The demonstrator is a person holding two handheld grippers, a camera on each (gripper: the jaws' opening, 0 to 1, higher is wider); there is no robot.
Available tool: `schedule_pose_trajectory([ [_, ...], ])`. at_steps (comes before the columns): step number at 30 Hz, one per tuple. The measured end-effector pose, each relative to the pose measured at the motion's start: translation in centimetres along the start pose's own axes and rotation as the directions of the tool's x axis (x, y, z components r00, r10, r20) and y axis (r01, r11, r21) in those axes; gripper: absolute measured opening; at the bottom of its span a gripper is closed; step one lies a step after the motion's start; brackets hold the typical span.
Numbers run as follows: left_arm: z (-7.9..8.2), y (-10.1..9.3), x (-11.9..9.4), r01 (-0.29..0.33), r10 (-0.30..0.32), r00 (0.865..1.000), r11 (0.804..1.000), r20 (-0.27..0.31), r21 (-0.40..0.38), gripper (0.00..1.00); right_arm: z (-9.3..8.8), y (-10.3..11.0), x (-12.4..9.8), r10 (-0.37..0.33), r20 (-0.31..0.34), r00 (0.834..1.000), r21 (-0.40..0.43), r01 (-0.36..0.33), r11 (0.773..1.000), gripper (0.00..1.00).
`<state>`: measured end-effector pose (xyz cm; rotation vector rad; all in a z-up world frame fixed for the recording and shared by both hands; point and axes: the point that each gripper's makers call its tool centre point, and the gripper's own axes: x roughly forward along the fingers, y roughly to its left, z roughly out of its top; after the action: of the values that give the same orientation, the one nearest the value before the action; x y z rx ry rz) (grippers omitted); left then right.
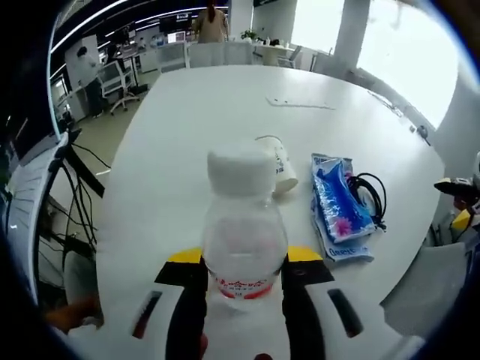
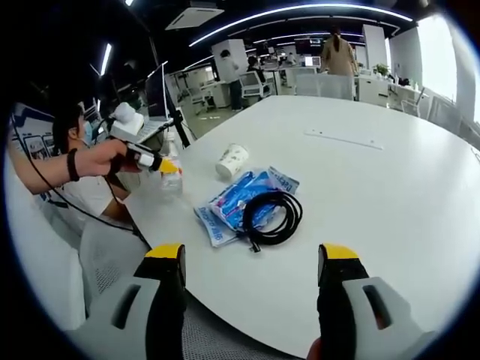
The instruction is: Arrange the tabletop items into an orderly group along one side of the table until the central work area is clear of visible clutter.
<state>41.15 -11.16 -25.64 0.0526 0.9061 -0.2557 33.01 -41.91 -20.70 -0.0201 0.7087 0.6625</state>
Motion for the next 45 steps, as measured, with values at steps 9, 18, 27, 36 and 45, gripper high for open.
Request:
schedule_pose_trajectory([
  [9, -0.9, -0.2, -0.7, -0.017, 0.017, 1.000, 1.000, 0.010, 0.001, 0.37, 0.3, -0.2, 0.0, 0.001, 0.007, 1.000, 0.003, -0.001, 1.000, 0.71],
  [18, -2.6, -0.6, -0.8, -0.023, 0.023, 1.000, 1.000, -0.010, 0.006, 0.37, 0.7, 0.0, 0.3, 0.016, 0.011, 1.000, -0.003, -0.016, 1.000, 0.71],
  [27, -2.6, -0.8, -0.8, -0.039, 0.039, 0.999, 0.999, 0.016, -0.031, 0.37, 0.3, 0.2, 0.5, 0.023, -0.001, 1.000, -0.006, -0.023, 1.000, 0.71],
  [36, -2.7, -0.8, -0.7, -0.044, 0.046, 0.999, 0.996, 0.025, -0.075, 0.38, 0.4, 0.0, 0.3, 0.015, 0.005, 1.000, -0.005, -0.015, 1.000, 0.71],
  [45, -2.7, -1.3, -0.8, 0.050, -0.046, 0.995, 0.998, 0.088, -0.046, 0.49, 0.2, -0.2, 0.0, 0.008, 0.005, 1.000, -0.002, -0.008, 1.000, 0.71],
])
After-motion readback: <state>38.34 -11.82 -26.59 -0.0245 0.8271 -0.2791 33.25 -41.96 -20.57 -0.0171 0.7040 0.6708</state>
